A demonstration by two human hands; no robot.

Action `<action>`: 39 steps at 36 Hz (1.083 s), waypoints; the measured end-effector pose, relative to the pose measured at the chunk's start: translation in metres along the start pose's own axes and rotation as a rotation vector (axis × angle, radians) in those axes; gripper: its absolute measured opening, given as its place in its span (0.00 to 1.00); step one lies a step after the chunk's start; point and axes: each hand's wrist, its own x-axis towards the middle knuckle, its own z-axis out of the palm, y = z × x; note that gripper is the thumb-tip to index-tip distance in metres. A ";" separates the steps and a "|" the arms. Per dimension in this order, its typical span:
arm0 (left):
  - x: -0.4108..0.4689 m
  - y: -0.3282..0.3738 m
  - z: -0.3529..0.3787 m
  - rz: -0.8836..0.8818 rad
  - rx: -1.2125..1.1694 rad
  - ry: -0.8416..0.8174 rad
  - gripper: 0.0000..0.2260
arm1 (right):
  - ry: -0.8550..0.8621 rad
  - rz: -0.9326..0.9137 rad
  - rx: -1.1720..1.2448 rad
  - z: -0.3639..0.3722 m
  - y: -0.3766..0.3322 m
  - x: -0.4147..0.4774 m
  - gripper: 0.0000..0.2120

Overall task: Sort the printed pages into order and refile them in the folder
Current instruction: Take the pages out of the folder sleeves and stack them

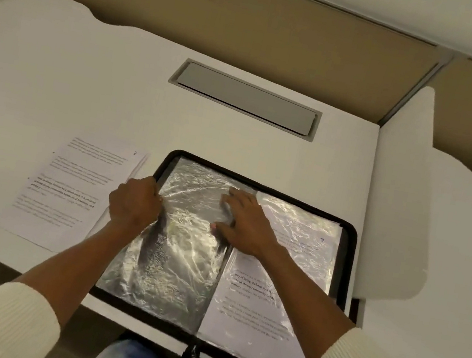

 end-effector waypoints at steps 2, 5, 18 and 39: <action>0.001 0.003 0.003 0.016 0.042 0.003 0.05 | 0.071 0.052 0.051 -0.006 0.009 -0.009 0.31; 0.004 0.007 0.006 0.055 0.123 0.017 0.06 | 0.209 0.110 0.008 -0.009 0.029 -0.029 0.24; -0.030 0.089 0.027 0.344 -0.062 0.017 0.14 | 0.519 0.548 -0.242 -0.034 0.118 -0.096 0.20; -0.078 0.144 0.077 0.852 -0.301 -0.045 0.12 | 0.622 0.485 0.358 -0.061 0.098 -0.103 0.13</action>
